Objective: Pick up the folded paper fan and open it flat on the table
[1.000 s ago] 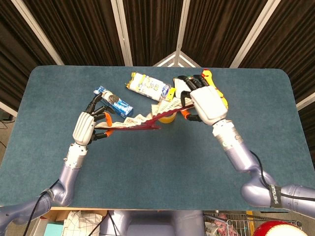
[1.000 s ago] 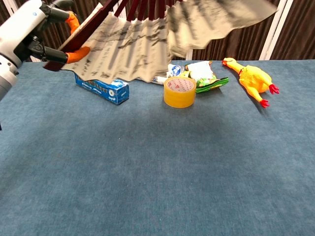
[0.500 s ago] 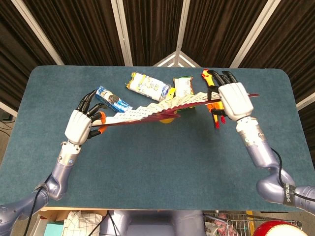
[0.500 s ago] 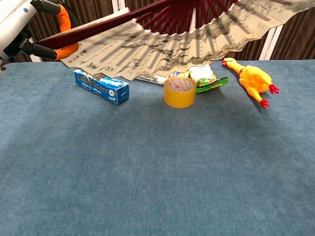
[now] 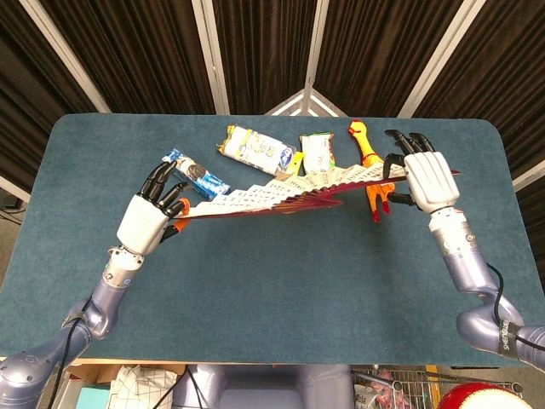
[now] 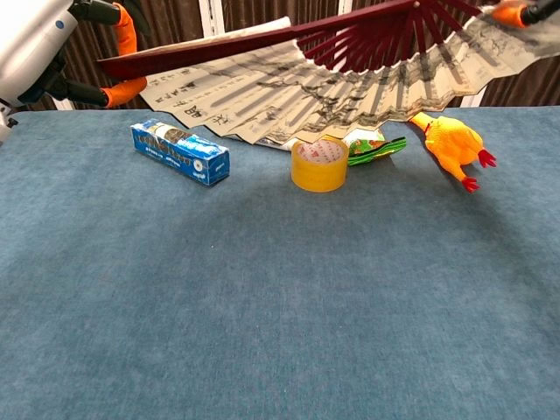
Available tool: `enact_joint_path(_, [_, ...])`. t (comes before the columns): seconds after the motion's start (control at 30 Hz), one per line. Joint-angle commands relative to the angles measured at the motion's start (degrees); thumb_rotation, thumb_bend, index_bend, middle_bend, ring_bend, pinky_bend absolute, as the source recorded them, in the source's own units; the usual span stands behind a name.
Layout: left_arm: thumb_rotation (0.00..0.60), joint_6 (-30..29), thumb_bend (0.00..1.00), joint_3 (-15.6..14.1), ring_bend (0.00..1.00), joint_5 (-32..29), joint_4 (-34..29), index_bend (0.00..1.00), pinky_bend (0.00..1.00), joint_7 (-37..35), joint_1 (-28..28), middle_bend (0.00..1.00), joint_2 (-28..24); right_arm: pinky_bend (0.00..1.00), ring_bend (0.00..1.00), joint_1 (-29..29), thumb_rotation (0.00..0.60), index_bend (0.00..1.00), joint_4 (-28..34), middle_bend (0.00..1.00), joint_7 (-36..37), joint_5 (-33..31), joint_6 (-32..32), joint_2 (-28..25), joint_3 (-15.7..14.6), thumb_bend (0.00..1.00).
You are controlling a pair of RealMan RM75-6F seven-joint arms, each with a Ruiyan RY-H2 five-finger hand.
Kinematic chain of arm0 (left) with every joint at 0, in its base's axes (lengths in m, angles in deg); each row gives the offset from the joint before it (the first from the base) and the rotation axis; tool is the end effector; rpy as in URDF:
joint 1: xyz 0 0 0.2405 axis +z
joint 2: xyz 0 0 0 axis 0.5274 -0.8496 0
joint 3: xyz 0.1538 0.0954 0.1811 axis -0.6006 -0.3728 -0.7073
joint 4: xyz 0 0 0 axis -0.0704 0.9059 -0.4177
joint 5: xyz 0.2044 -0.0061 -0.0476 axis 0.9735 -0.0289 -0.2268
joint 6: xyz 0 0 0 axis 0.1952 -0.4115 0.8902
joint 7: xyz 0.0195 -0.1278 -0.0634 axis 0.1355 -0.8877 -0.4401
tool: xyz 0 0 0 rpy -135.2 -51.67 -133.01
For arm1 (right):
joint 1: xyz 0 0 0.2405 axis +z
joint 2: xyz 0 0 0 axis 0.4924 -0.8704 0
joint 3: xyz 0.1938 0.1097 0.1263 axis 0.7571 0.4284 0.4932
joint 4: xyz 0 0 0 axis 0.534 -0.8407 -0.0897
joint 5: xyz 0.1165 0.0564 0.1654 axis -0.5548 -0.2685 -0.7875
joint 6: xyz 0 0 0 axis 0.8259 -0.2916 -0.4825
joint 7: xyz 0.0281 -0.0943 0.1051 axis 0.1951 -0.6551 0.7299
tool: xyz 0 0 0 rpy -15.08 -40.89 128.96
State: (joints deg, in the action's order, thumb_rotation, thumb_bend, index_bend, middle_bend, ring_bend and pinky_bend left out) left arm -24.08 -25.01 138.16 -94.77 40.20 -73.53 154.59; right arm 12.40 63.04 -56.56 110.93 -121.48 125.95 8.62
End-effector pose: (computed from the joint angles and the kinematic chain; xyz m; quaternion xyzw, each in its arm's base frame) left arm -0.1632 0.3584 0.0294 -0.6237 -0.0586 -0.6398 0.4452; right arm -0.1710 -0.3984 0.1615 0.6355 -0.3488 0.4892 0.4850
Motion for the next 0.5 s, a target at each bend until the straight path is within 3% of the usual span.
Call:
enact_joint_path(0.03, [0.600,-1.05,0.41,-0.25,0.03,0.02,1.32,0.63,0.15,0.42,-0.41,0.35,0.90,0.13,0.24,-0.61,0.600,0.80,-1.24,0.17,0.71,0.93,-0.17,0.64,-0.52,0.51])
enact_joint_path(0.13, [0.600,-2.04,0.42,-0.28,0.03,-0.17,2.09,0.53,0.14,0.89,-0.41,0.31,1.37,0.13,0.23,-1.06,0.600,0.70,-1.98,0.17,0.52,1.88,-0.13,0.77,-1.25,0.51])
enact_joint_path(0.2, [0.600,-2.57,0.43,-0.15,0.02,-0.59,2.35,0.35,0.14,1.19,-0.30,0.23,1.70,0.13,0.21,-1.27,0.600,0.55,-2.01,0.16,0.25,2.12,1.00,0.42,-2.00,0.51])
enact_joint_path(0.3, [0.600,-2.64,0.43,-0.85,0.00,-0.60,2.06,0.09,0.10,0.13,-0.07,0.05,1.31,0.12,0.17,-0.97,0.600,0.30,0.05,0.13,0.35,1.25,6.26,-2.19,-3.38,0.51])
enact_joint_path(0.4, [0.600,-3.13,0.43,-1.74,0.00,-0.15,0.79,0.01,0.09,-2.65,0.07,0.00,0.18,0.11,0.15,-0.23,0.600,0.08,1.85,0.11,-1.29,0.61,10.75,-4.90,-4.58,0.51])
enact_joint_path(0.5, [0.600,-4.04,0.43,-1.55,0.00,-0.52,-1.63,0.00,0.09,-5.59,0.14,0.00,-0.91,0.10,0.15,0.57,0.600,0.00,2.88,0.10,-4.66,0.55,13.38,-6.78,-5.64,0.51])
